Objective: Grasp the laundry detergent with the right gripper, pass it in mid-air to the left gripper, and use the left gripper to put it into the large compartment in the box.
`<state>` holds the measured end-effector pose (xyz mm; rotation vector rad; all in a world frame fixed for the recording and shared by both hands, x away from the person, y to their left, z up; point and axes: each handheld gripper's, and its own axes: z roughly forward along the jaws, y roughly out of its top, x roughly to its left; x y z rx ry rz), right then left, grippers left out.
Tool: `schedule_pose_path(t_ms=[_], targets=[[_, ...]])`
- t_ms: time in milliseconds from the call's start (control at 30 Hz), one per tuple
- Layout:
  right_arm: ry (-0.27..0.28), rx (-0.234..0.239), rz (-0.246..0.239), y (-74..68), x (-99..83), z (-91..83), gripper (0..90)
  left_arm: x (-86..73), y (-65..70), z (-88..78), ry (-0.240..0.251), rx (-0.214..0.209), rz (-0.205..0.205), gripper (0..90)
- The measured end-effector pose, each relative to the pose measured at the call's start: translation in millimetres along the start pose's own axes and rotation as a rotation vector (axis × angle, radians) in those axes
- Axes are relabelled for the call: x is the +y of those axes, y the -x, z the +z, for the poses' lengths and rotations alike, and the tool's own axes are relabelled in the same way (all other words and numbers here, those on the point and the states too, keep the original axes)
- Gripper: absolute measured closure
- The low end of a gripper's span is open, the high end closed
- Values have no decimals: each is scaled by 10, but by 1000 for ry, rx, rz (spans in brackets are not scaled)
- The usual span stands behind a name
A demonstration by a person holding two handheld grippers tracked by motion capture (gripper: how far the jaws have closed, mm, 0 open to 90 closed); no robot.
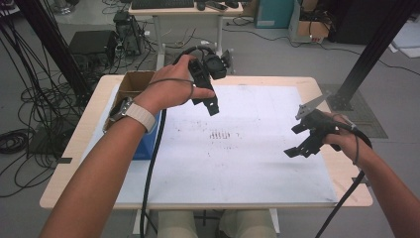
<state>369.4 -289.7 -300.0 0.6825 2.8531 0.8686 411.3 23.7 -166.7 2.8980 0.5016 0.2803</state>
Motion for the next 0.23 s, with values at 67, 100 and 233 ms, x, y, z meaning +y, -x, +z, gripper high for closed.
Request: schedule_pose_path(t_ms=[67,100,233], targets=[[2,1,6,2,-4,3,47,2,-4,7,6,1,1,117],[1,0,10,1,-5,4,47,3,-8,10,6,2,5,117],[0,2,3,11,-12,16,47,11,-10,17,-8,-2,2,116]])
